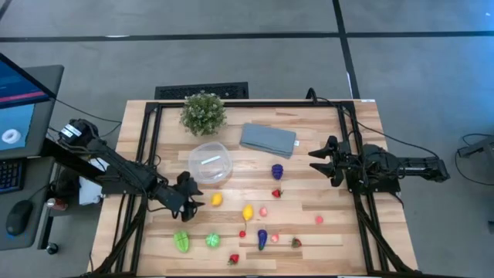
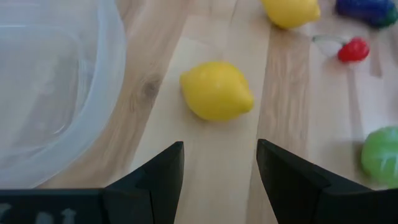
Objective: Pick and placing Produce into tupperware
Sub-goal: Put the left lemon into the transparent bin
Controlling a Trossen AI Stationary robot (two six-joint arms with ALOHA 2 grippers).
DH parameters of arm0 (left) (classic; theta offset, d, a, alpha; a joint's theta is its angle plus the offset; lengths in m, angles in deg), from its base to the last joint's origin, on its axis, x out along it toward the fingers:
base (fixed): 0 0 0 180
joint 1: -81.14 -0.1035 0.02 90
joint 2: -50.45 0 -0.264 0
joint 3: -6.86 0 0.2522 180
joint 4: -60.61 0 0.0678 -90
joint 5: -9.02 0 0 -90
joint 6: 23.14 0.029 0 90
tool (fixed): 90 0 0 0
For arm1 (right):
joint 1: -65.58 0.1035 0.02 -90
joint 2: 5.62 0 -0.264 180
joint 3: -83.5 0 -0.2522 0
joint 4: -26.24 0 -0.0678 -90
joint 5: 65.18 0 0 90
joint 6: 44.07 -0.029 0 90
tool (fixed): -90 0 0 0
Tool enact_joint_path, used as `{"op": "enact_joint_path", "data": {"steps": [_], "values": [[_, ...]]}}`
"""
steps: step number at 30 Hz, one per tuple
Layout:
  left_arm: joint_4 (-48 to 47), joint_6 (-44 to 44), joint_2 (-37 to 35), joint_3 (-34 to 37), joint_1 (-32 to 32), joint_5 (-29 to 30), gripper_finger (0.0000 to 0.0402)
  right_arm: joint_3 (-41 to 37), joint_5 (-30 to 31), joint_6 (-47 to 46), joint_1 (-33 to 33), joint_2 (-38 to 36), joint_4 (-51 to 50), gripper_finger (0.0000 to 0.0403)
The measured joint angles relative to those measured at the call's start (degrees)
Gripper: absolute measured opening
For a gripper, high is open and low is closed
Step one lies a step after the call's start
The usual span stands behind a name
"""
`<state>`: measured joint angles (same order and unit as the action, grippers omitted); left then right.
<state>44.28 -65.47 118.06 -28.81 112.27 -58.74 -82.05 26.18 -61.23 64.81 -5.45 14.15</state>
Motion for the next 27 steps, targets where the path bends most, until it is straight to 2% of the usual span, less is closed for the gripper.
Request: {"op": "enact_joint_path", "data": {"steps": [5, 9, 15, 20, 27], "values": [[2.73, -2.72, 0.00, 0.02, 0.04, -0.23, 0.0192, 0.00, -0.02, -0.88, 0.00, 0.00, 0.02, 0.0260], [4.28, -0.45, 0.14, -0.68, 1.57, -0.34, 0.0192, 0.00, -0.02, -0.88, 0.00, 0.00, 0.02, 0.0260], [3.72, 15.72, 5.87, -6.70, 3.74, 0.05, 0.0192, 0.00, -0.02, 0.46, 0.00, 0.00, -0.08, 0.0260], [-2.59, 30.55, 12.51, -14.41, 2.55, 1.67, 0.0192, 0.00, -0.02, 0.54, 0.00, -0.02, 0.02, 0.0260], [-11.95, 42.98, 20.13, -24.60, -0.83, 3.82, 0.0192, 0.00, -0.02, -0.51, 0.00, -0.02, 0.02, 0.0260]]}}
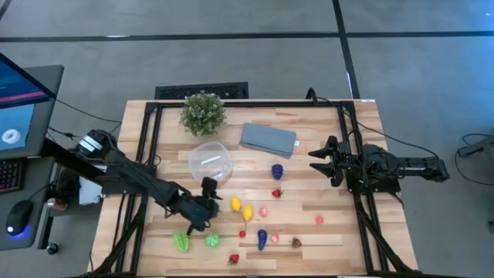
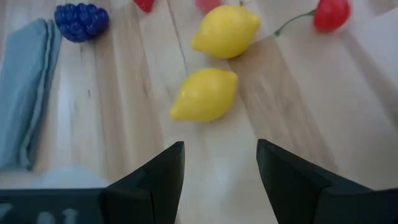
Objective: Pick and placing Produce into tupperware
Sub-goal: Put the left lemon into the transparent bin
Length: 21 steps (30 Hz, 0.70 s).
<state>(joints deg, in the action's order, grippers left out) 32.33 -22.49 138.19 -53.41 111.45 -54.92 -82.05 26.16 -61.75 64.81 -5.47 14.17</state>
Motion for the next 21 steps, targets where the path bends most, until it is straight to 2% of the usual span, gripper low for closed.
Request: {"op": "enact_joint_path", "data": {"steps": [8, 14, 21], "values": [[-1.42, 10.99, 4.97, -5.29, -3.23, -3.45, 0.0192, 0.00, 0.00, -0.33, 0.00, 0.01, -0.46, 0.0260], [-1.48, 14.75, 5.18, -7.47, -5.32, -4.59, 0.0192, 0.00, 0.00, -0.33, 0.00, 0.00, -1.46, 0.0260], [-1.60, 23.06, 5.18, -10.54, -9.21, -6.20, 0.0192, 0.00, 0.00, -0.34, 0.00, 0.00, -1.46, 0.0260]]}}
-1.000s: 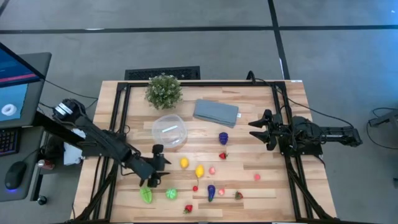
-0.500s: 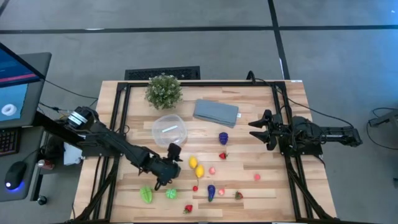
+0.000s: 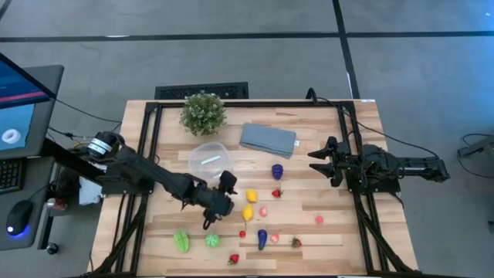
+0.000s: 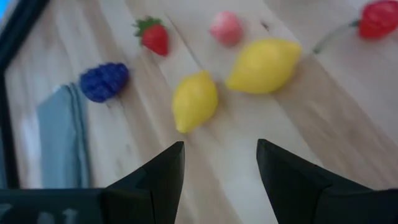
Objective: Pick and placing Produce into tupperware
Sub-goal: Put the left lemon into the transparent bin
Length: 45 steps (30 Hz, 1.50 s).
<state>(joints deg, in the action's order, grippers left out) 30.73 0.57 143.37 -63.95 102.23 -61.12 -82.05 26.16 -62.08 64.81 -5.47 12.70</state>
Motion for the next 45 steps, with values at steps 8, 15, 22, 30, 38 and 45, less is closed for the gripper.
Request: {"op": "enact_joint_path", "data": {"steps": [8, 15, 22, 30, 38, 45], "values": [[0.19, 0.32, 0.00, -3.07, -3.92, -7.35, 0.0192, 0.00, -0.07, -0.20, 0.00, 0.08, -0.15, 0.0260], [-3.30, -5.10, 0.00, -3.05, -3.39, -7.83, 0.0192, 0.00, -2.03, 0.85, 0.53, 3.10, -0.46, 0.0260], [-7.45, -13.02, 0.00, -3.05, -1.36, -9.12, 0.0192, -0.02, -1.07, 9.41, 4.17, 7.64, 1.81, 0.0260], [-9.18, -21.04, 0.00, -3.05, 2.31, -9.09, 0.0192, -0.02, -1.07, 19.56, 7.60, 12.10, 12.22, 0.0260], [-10.14, -26.65, 0.00, -3.02, 4.15, -9.10, 0.0192, 0.69, -0.74, 19.55, 9.31, 15.80, 16.45, 0.0260], [-8.55, -26.16, 0.00, -3.00, 2.96, -8.79, 0.0192, 0.74, 3.23, 19.08, 9.29, 22.36, 18.20, 0.0260]]}}
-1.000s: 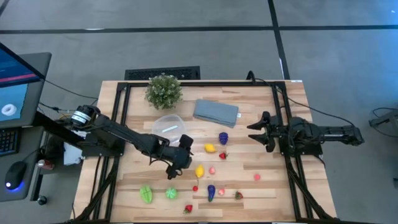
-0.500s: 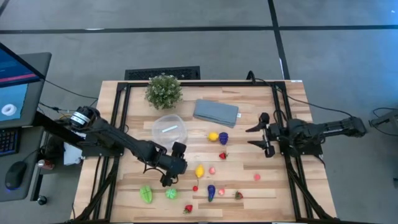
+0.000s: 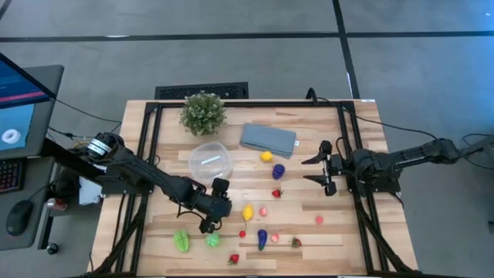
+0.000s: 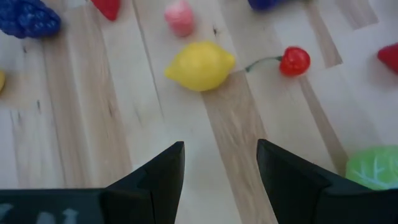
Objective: Pick and placing Produce into tupperware
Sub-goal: Put the left lemon into the transparent bin
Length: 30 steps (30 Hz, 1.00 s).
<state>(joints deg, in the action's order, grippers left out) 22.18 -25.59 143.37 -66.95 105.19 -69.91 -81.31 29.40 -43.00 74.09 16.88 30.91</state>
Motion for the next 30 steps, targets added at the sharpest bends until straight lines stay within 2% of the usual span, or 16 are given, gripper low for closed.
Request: {"op": "enact_joint_path", "data": {"steps": [7, 18, 22, 30], "values": [[3.64, -0.26, 0.00, 0.00, -1.03, 0.77, 0.0192, 2.79, 0.00, -0.45, 0.17, 6.71, 1.75, 0.0260], [9.51, 12.81, -0.02, 0.26, -0.05, -0.39, 0.0192, 10.27, 0.00, 2.39, 2.25, 19.92, 1.62, 0.0260], [11.04, 17.75, -0.02, 0.31, -0.20, -0.55, 0.0192, 11.32, 0.02, 2.25, 2.25, 21.85, 1.69, 0.0260], [12.31, 24.17, -0.02, 0.33, -2.40, -0.60, 0.0192, 11.45, 1.33, 1.98, 2.23, 21.18, 1.93, 0.0260]]}}
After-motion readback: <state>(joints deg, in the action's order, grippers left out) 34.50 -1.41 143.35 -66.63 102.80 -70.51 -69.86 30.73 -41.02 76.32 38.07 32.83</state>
